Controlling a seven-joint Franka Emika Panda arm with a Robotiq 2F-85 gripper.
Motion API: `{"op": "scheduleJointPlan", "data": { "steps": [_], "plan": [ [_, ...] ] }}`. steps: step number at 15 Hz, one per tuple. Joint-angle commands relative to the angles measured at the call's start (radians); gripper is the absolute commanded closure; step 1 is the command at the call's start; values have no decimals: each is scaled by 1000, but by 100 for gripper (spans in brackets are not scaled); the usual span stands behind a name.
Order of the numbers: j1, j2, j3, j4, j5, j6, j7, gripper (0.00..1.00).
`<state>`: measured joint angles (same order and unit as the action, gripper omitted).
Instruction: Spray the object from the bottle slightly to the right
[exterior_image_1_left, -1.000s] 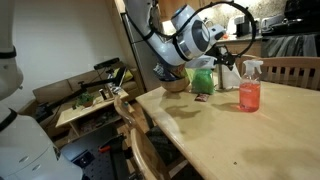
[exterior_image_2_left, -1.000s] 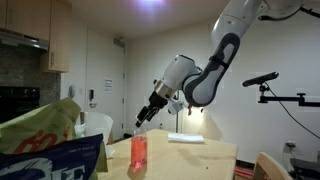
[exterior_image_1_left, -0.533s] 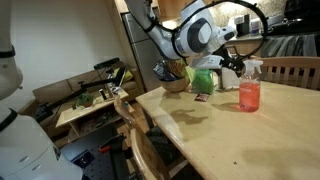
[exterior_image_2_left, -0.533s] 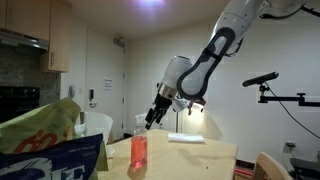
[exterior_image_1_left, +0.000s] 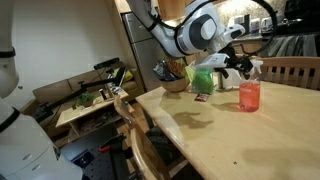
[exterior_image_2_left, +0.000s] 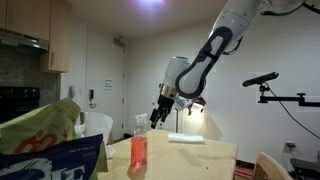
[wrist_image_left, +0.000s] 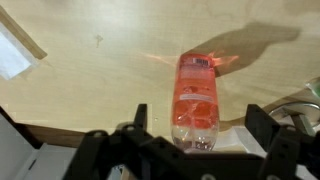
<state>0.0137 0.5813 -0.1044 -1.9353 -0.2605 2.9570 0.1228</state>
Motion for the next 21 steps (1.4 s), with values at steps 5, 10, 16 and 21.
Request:
{"op": "scheduleJointPlan", "data": {
  "steps": [5, 10, 16, 21],
  "plan": [
    [70, 65, -101, 75, 34, -6, 4, 0],
    [77, 124, -121, 127, 40, 16, 6, 0],
    [74, 182, -119, 193, 55, 40, 0, 0],
    [87, 231, -132, 255, 60, 52, 1, 0]
  ]
}}
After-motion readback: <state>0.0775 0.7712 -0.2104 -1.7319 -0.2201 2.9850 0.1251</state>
